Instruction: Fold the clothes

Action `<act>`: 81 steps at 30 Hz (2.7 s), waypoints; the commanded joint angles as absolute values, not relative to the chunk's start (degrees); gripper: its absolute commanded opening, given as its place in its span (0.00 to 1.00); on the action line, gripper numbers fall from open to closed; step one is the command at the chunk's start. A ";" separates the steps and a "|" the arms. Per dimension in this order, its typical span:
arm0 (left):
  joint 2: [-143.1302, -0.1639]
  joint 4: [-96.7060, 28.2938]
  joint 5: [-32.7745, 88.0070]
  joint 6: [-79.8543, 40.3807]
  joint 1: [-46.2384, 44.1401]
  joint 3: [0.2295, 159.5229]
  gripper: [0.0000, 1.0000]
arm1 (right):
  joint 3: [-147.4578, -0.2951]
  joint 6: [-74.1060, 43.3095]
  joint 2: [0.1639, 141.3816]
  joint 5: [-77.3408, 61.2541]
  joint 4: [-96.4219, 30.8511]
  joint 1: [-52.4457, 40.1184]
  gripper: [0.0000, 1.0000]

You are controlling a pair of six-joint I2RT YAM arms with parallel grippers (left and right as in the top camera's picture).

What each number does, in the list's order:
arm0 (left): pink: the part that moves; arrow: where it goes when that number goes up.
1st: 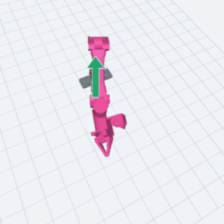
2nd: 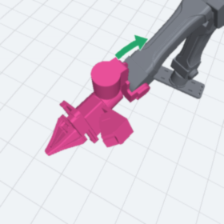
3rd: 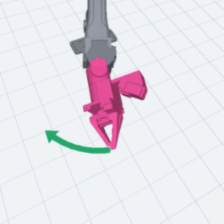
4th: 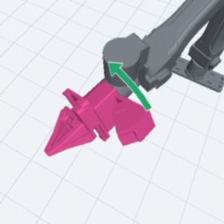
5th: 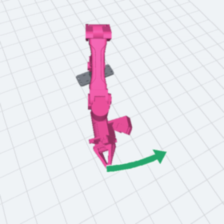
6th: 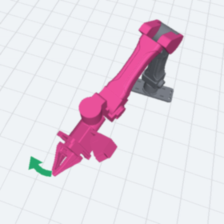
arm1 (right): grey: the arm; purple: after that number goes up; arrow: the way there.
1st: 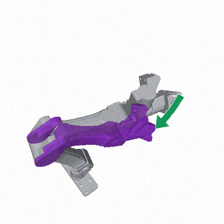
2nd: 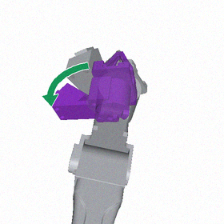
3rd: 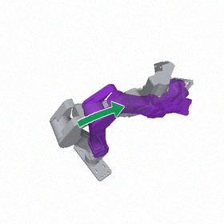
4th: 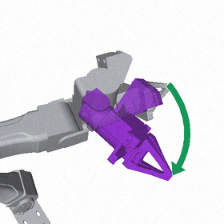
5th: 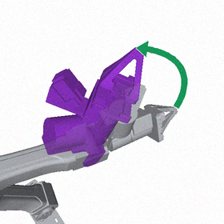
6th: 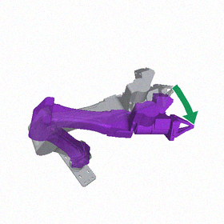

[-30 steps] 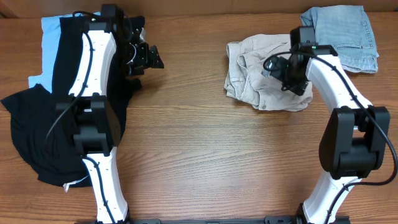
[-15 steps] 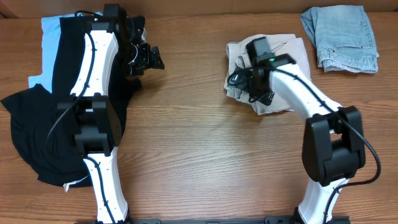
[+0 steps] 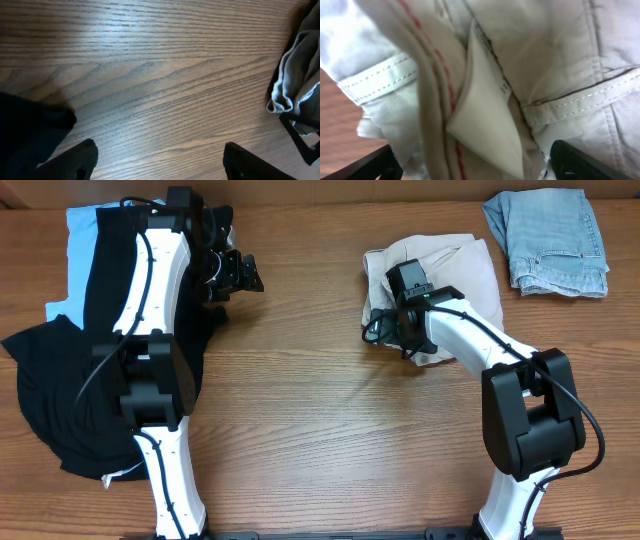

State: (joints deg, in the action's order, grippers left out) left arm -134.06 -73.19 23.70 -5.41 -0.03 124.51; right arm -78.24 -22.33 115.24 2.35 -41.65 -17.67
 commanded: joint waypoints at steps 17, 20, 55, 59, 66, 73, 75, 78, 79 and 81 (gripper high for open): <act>-134.04 -74.85 22.00 -4.03 -0.40 125.47 0.84 | -78.37 -20.49 111.26 7.99 -60.05 -10.85 0.94; -134.04 -74.91 22.00 -4.03 -0.40 125.47 0.84 | -78.48 -25.26 106.32 0.60 -59.57 -10.85 0.94; -134.04 -74.98 20.56 -3.84 -0.40 125.45 0.87 | -57.45 -69.84 97.80 -5.15 -33.71 -10.41 1.00; -134.04 -75.05 20.53 -3.84 -0.40 125.45 0.87 | -57.45 -70.08 94.76 -6.07 -34.11 -10.44 1.00; -134.04 -75.02 20.56 -3.84 -0.40 125.45 0.87 | -57.43 -70.98 85.89 0.84 -35.00 -9.87 1.00; -134.04 -75.40 20.32 -3.81 -0.43 125.45 0.88 | -55.37 -76.31 87.70 1.65 -34.37 -6.35 1.00; -134.04 -75.37 19.88 -3.84 -0.43 125.45 0.88 | -54.85 -76.36 88.77 1.28 -34.83 -4.97 1.00; -134.04 -75.40 19.42 -3.81 -0.43 125.45 0.88 | -54.11 -76.36 89.71 1.21 -34.94 -3.49 1.00; -134.04 -75.44 19.35 -3.81 -0.43 125.45 0.88 | -53.65 -76.36 89.89 1.21 -34.70 -3.03 1.00; -134.04 -75.42 19.29 -3.81 -0.43 125.40 0.88 | -52.60 -76.34 90.17 1.15 -33.21 -2.46 1.00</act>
